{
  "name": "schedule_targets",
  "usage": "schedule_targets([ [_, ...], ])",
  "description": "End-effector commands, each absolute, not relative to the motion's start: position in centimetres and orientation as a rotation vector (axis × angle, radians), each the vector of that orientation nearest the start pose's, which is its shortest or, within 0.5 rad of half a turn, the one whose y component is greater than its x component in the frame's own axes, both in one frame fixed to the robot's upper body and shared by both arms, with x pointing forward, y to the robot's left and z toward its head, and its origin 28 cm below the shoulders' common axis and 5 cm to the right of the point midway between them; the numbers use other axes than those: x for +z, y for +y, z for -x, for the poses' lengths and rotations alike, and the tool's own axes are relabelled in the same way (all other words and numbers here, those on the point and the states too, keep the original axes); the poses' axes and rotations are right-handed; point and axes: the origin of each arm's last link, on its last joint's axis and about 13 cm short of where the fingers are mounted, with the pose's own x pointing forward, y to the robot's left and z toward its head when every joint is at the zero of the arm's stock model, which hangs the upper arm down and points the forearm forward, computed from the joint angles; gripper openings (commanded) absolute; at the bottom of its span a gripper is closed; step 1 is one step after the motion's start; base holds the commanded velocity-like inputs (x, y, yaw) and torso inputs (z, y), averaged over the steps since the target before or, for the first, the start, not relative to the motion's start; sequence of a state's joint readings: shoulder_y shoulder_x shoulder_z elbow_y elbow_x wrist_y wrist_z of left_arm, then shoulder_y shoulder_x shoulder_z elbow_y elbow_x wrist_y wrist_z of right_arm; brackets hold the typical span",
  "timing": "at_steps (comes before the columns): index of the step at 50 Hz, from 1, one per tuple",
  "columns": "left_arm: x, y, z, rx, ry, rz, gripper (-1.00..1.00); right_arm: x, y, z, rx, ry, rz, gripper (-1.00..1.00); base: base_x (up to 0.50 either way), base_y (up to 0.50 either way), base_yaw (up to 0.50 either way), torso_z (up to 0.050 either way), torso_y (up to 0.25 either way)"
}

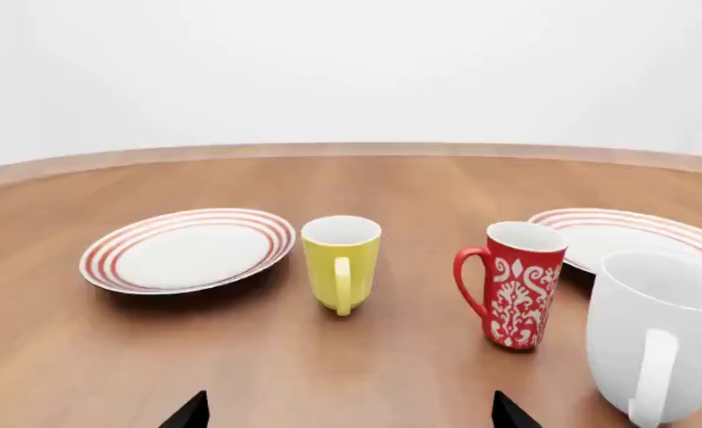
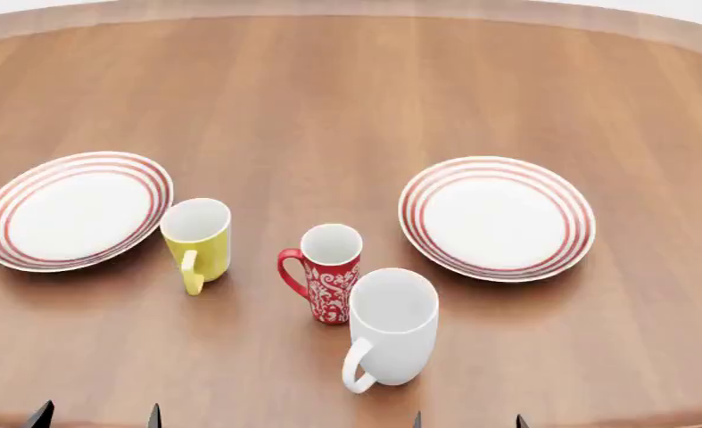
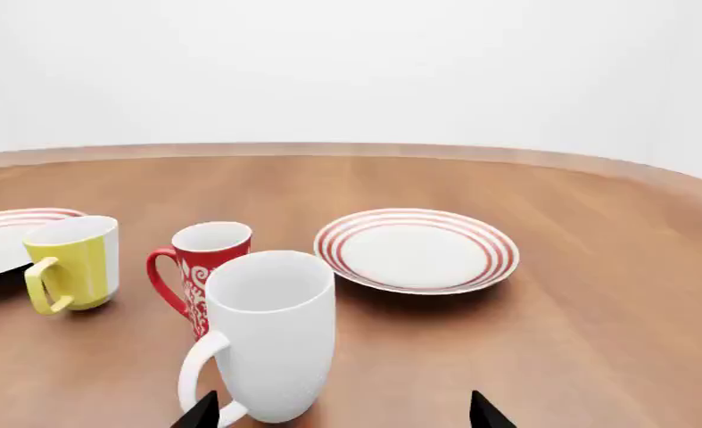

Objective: Put the red mug on the left plate.

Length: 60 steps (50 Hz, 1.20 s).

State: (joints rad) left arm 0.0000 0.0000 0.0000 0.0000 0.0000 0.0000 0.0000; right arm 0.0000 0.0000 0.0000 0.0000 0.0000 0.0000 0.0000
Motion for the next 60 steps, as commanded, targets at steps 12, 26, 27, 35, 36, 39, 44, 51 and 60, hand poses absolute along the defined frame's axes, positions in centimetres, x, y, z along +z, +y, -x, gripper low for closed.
schedule_targets([
  [12,1.15,20.55,-21.25,0.013,-0.004,-0.007,1.0,1.03,-9.38,-21.16,0.006,-0.014,0.035,1.0,0.0,0.04,0.0,0.0,0.0],
  [26,1.17,20.44,-21.09,0.005,-0.012,-0.019,1.0,1.0,-9.29,-21.04,0.02,-0.014,0.037,1.0,0.07,0.26,0.0,0.0,0.0],
  [27,1.16,20.44,-21.07,0.005,-0.012,-0.019,1.0,1.03,-9.28,-21.0,0.02,-0.014,0.038,1.0,0.08,0.25,0.0,0.0,0.0],
  [35,1.09,20.4,-21.0,0.002,-0.011,-0.021,1.0,1.04,-9.27,-20.95,0.022,-0.014,0.033,1.0,0.1,0.26,0.0,0.0,0.0],
  [36,1.09,20.39,-21.02,0.002,-0.009,-0.022,1.0,1.05,-9.27,-20.96,0.023,-0.013,0.032,1.0,0.11,0.25,0.0,0.0,0.0],
  [39,1.07,20.37,-21.04,0.0,-0.009,-0.023,1.0,1.05,-9.28,-20.98,0.023,-0.012,0.031,1.0,0.12,0.26,0.0,0.0,0.0],
  [44,1.07,20.36,-20.99,0.0,-0.008,-0.024,1.0,1.02,-9.27,-20.96,0.025,-0.011,0.029,1.0,0.12,0.26,0.0,0.0,0.0],
  [51,1.08,20.33,-20.91,-0.002,-0.008,-0.024,1.0,1.08,-9.28,-20.88,0.025,-0.012,0.028,1.0,0.13,0.26,0.0,0.0,0.0],
  [60,1.01,20.33,-20.97,-0.002,-0.006,-0.022,1.0,0.96,-9.28,-20.95,0.027,-0.009,0.025,1.0,0.13,0.26,0.0,0.0,0.0],
])
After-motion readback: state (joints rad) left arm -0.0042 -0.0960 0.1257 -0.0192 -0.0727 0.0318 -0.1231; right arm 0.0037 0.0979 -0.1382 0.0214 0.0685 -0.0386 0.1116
